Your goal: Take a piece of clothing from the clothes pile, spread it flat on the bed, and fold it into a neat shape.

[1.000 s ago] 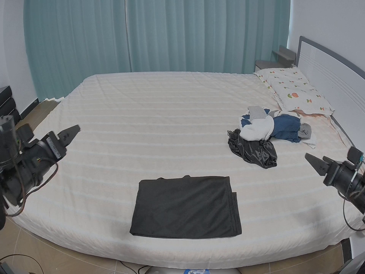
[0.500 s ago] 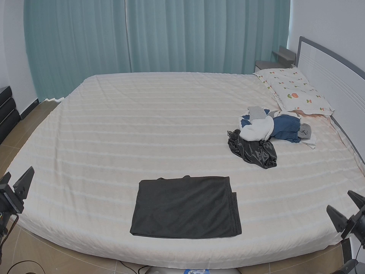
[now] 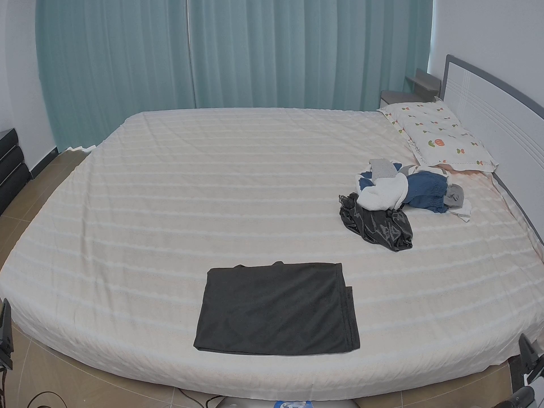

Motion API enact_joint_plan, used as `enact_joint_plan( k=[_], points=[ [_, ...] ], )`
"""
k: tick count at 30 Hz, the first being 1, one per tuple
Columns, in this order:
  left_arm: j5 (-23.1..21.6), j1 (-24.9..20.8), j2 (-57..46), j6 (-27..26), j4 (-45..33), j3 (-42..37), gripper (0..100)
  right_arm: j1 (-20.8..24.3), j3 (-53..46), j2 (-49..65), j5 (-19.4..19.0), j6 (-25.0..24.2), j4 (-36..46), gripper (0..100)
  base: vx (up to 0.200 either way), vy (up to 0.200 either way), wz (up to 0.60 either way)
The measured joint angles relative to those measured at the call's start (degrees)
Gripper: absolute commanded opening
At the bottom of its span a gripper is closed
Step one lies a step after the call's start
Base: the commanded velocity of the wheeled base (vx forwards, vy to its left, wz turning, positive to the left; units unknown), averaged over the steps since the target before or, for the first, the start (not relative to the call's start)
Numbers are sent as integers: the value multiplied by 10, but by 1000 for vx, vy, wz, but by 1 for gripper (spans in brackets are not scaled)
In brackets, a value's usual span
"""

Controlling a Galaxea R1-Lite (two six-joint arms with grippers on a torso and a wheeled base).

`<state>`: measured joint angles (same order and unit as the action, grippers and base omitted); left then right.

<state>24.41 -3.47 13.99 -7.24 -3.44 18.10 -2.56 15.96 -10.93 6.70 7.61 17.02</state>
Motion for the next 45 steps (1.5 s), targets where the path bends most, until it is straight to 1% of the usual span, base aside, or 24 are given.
enact_joint_plan(
  k=[2,3,7,10,13,14,18,20,24,27,29,31,33,34,36,40,43,45],
  points=[
    [0,10,-26,-11,-11,0,100,1,11,21,13,5,1,100,0,0,0],
    [-1,14,-39,-15,-17,0,100,5,15,33,13,9,3,100,0,0,0],
    [-17,23,-78,-22,-34,-10,100,19,12,71,-13,25,-14,100,0,0,0],
    [-33,27,-103,-21,-35,-27,100,24,-7,86,-26,30,-59,100,0,0,0],
    [-44,30,-118,-8,-22,-47,100,26,-47,94,-38,35,-129,100,0,0,0],
    [-48,30,-122,-1,-11,-57,100,27,-67,96,-47,37,-164,100,0,0,0],
    [-66,31,-129,14,33,-95,100,28,-123,100,-77,41,-234,100,0,0,0],
    [-77,32,-131,20,56,-117,100,28,-136,102,-94,42,-245,100,0,0,0],
    [-105,33,-134,31,71,-154,100,29,-146,103,-146,37,-220,100,0,0,0],
    [-126,33,-134,49,68,-165,100,29,-148,103,-182,19,-205,100,0,0,0],
    [-136,33,-135,60,65,-168,100,29,-149,103,-196,-15,-199,100,0,0,0],
    [-144,33,-135,69,61,-169,100,27,-149,103,-204,-58,-191,100,0,0,0],
    [-150,33,-135,77,60,-170,100,26,-149,103,-209,-88,-180,100,0,0,0],
    [-153,33,-135,81,59,-171,100,26,-149,103,-207,-95,-178,100,0,0,0],
    [-155,33,-135,87,57,-171,100,26,-149,103,-191,-105,-176,100,0,0,0],
    [-167,33,-135,100,54,-171,100,25,-149,103,-134,-110,-177,100,0,0,0],
    [-189,33,-135,104,45,-171,100,25,-149,103,-97,-97,-180,100,0,0,0],
    [-198,33,-135,102,39,-171,100,25,-149,103,-79,-73,-178,100,0,0,0]
  ],
)
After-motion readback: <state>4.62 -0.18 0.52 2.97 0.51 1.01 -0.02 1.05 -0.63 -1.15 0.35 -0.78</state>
